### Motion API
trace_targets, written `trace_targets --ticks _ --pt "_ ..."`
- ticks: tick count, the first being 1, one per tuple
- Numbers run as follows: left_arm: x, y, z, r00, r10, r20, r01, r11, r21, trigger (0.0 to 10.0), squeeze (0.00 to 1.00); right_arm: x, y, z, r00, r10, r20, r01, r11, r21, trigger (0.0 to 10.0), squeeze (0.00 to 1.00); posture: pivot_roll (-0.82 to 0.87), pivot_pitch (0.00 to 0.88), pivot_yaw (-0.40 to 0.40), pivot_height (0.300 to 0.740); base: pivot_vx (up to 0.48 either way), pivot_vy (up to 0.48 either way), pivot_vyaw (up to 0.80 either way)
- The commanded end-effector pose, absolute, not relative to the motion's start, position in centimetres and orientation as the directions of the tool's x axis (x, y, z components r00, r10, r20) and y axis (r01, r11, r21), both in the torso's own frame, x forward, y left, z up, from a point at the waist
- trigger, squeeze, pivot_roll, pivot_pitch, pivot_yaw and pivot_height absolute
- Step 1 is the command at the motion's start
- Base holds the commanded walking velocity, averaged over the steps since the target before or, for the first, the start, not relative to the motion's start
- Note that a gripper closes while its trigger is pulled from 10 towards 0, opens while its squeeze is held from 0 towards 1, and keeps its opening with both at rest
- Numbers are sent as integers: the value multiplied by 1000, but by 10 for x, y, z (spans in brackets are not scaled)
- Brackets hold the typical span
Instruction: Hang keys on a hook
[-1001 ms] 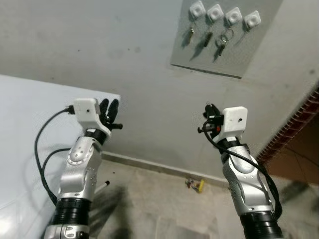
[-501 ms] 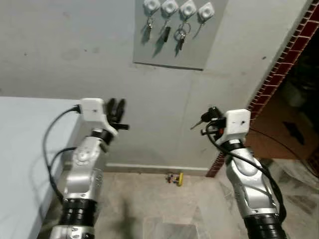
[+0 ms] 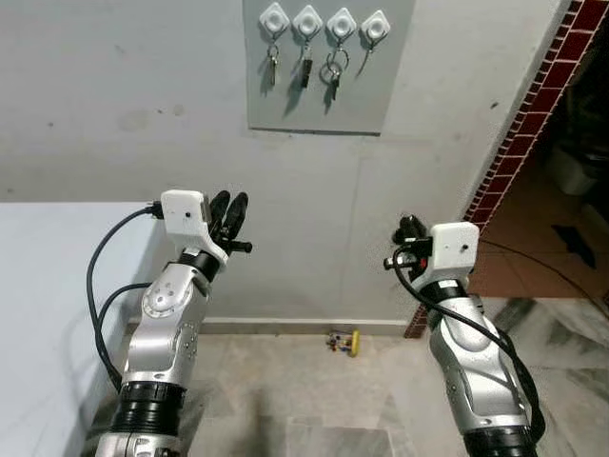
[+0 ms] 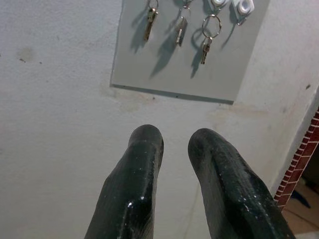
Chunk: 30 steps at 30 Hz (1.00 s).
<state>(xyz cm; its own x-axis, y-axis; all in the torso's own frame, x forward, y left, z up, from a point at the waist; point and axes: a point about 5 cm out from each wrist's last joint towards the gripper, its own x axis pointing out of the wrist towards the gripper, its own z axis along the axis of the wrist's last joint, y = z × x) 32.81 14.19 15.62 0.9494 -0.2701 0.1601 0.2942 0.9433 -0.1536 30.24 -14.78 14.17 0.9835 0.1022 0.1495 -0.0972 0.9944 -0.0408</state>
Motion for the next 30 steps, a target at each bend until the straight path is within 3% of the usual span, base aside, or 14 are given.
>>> trace_targets --ticks 1,24,30 --pt "331 137 160 940 -302 160 323 938 -127 10000 0 301 -152 147 983 77 169 -71 997 -40 10000 0 -124 0 10 740 0 0 0" --pt "334 143 158 957 -265 120 284 941 -182 10000 0 295 -155 147 985 50 164 -45 998 -36 10000 0 -124 0 14 740 0 0 0" --pt "333 144 157 958 -266 112 283 942 -182 10000 0 295 -153 147 985 57 160 -52 998 -35 10000 0 -120 0 12 740 316 0 0"
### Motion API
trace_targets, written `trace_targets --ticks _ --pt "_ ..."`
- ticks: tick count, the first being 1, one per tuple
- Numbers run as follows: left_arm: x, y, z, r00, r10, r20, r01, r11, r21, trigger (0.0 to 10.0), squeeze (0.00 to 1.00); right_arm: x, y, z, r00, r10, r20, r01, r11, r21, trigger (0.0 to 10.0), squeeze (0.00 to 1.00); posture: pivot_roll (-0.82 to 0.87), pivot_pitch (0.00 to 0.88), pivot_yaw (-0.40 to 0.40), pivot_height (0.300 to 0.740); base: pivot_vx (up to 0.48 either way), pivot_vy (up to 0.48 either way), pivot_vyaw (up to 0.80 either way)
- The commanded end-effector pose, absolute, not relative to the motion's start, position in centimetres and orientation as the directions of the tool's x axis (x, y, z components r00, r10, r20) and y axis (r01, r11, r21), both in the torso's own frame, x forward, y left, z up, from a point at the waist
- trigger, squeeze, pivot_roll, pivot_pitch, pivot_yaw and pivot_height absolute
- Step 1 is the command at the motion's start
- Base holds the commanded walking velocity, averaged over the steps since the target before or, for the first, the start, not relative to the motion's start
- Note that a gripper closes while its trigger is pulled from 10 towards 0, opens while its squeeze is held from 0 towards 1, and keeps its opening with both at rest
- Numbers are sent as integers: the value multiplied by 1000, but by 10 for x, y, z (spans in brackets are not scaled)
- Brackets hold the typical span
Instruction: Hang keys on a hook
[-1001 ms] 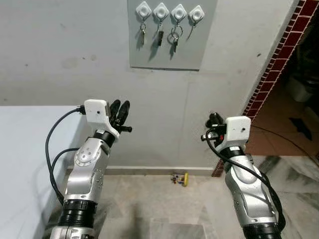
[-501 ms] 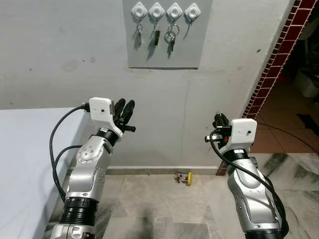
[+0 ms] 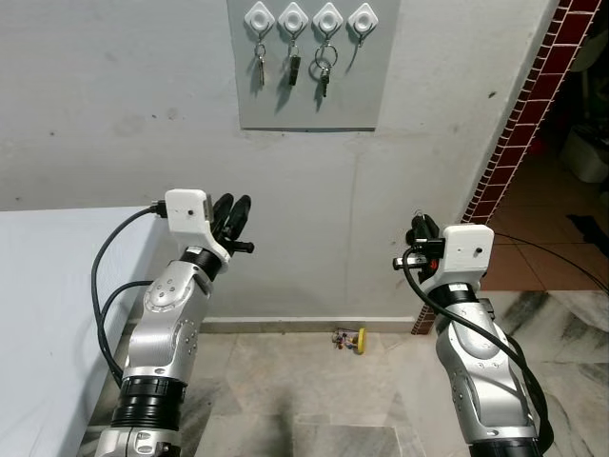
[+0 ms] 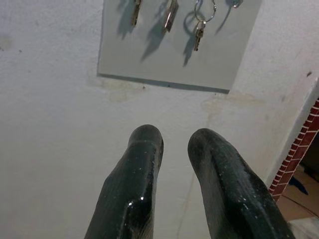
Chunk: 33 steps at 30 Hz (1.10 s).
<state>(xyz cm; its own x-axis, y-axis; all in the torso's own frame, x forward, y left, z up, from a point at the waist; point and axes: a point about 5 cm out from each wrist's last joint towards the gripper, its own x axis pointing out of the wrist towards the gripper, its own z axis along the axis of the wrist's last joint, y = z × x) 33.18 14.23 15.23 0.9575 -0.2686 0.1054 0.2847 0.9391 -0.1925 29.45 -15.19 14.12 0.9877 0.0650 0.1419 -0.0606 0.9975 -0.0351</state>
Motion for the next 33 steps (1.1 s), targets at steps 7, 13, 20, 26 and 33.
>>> trace_targets --ticks 7,13,20,26,33 --pt "332 142 158 954 -277 112 293 941 -172 10000 0 294 -153 146 985 58 160 -53 998 -34 10000 0 -118 1 12 740 418 0 0" --pt "333 141 158 954 -281 109 296 940 -168 10000 0 294 -153 146 986 56 157 -51 998 -34 10000 0 -119 2 12 740 480 0 0" --pt "333 140 158 952 -284 111 300 939 -167 10000 0 293 -153 145 986 54 156 -50 998 -34 10000 0 -122 4 14 740 480 0 0" --pt "333 140 158 952 -284 110 300 939 -169 10000 0 293 -154 145 986 55 154 -51 998 -35 10000 0 -122 4 14 740 480 0 0" --pt "333 140 159 952 -283 112 299 939 -172 10000 0 293 -153 145 986 57 154 -52 998 -35 10000 0 -122 4 14 740 480 0 0"
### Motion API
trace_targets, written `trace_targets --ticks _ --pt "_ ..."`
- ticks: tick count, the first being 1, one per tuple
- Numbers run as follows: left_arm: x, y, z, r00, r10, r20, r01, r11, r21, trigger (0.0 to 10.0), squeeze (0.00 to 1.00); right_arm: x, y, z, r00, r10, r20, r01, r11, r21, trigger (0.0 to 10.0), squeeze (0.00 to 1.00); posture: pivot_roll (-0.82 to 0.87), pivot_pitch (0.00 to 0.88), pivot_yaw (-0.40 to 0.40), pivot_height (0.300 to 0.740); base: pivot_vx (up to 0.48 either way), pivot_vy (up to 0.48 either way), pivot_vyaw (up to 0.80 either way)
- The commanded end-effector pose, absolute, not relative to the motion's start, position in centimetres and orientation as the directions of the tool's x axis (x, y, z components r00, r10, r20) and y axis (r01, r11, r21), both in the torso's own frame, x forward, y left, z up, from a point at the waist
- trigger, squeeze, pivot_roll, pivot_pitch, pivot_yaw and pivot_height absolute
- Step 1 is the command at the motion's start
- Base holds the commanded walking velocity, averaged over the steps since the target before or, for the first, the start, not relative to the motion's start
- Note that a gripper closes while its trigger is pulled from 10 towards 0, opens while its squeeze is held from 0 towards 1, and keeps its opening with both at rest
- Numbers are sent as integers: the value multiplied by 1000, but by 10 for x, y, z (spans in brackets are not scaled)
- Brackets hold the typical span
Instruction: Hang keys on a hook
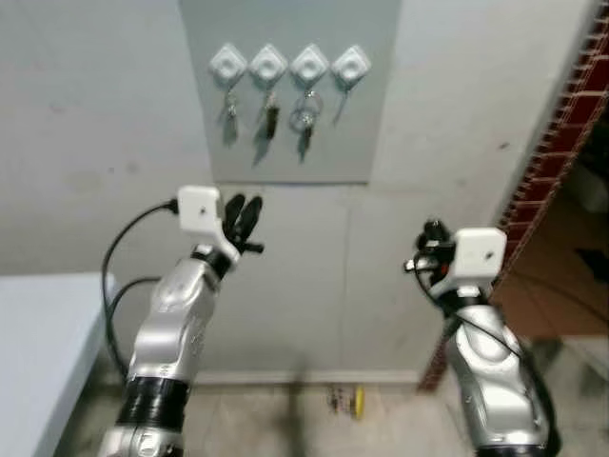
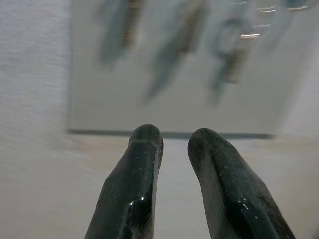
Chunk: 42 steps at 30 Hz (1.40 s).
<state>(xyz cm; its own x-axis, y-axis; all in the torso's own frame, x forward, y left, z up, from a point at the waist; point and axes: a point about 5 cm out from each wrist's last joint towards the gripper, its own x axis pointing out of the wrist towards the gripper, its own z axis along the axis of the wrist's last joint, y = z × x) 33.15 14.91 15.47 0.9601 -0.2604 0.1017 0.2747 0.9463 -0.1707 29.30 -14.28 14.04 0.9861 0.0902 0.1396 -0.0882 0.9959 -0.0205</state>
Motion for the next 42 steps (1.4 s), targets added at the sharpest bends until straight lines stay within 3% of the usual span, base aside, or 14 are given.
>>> trace_targets --ticks 1,9,21,30,42 --pt "333 140 159 953 -282 113 299 938 -174 10000 0 293 -153 145 986 58 154 -53 998 -35 10000 0 -122 4 14 740 480 0 0" --pt "330 136 165 940 -302 160 327 930 -168 10000 0 293 -154 144 987 63 150 -59 998 -35 10000 0 -121 3 7 740 180 0 0" --pt "312 112 184 828 -488 276 526 846 -84 10000 0 291 -154 146 981 114 157 -107 993 -54 10000 0 -122 3 1 740 0 0 0" --pt "296 97 195 721 -624 301 653 758 6 10000 0 288 -143 166 935 250 252 -250 968 -35 10000 0 -117 0 -3 740 0 0 0" --pt "296 97 216 714 -600 361 650 760 -22 10000 0 297 -130 203 844 393 365 -395 916 -73 10000 0 -105 0 -9 740 0 0 0"
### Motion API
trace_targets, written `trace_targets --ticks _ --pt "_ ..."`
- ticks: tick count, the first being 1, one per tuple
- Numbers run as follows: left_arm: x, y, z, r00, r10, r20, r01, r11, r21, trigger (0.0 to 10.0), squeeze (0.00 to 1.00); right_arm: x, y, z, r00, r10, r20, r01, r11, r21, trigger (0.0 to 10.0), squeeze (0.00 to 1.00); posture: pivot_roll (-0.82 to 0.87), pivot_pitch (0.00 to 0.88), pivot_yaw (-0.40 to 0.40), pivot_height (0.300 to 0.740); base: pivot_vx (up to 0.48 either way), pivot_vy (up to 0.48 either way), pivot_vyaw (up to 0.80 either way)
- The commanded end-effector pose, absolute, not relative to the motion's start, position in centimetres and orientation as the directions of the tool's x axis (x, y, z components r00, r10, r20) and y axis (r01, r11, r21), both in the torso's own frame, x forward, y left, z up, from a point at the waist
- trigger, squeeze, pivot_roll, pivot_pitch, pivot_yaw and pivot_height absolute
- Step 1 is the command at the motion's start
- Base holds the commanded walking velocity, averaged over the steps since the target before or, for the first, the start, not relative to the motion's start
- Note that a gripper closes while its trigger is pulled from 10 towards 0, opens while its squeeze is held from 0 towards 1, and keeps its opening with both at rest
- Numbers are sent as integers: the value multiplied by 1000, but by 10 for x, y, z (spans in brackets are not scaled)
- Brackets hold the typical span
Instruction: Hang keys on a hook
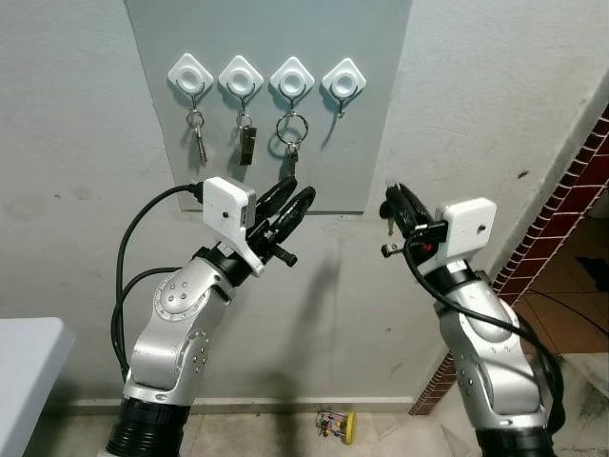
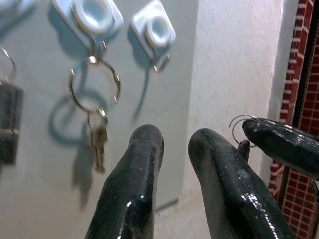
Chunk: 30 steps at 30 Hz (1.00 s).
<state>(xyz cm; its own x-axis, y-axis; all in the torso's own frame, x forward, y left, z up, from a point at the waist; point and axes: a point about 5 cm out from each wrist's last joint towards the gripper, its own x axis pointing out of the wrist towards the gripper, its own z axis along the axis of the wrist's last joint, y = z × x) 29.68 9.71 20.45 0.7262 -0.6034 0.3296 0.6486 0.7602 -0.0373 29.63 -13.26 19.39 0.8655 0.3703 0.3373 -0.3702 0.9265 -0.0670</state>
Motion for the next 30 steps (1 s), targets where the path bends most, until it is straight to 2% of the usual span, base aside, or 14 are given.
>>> trace_targets --ticks 1,7,20,30 --pt "296 97 217 712 -600 365 650 760 -20 10000 0 297 -129 204 840 397 369 -400 914 -74 10000 0 -105 0 -9 740 0 0 0" --pt "295 95 227 697 -603 389 655 755 -4 10000 0 304 -123 213 815 429 389 -439 896 -68 10000 0 -94 0 -13 740 0 0 0" --pt "293 94 236 678 -617 401 665 746 23 10000 0 315 -93 237 733 501 460 -555 831 -20 10000 0 -80 0 -9 740 0 0 0" --pt "293 95 238 683 -610 401 660 751 18 10000 0 325 -87 248 714 495 495 -581 813 26 10000 0 -69 4 -9 740 0 0 0"
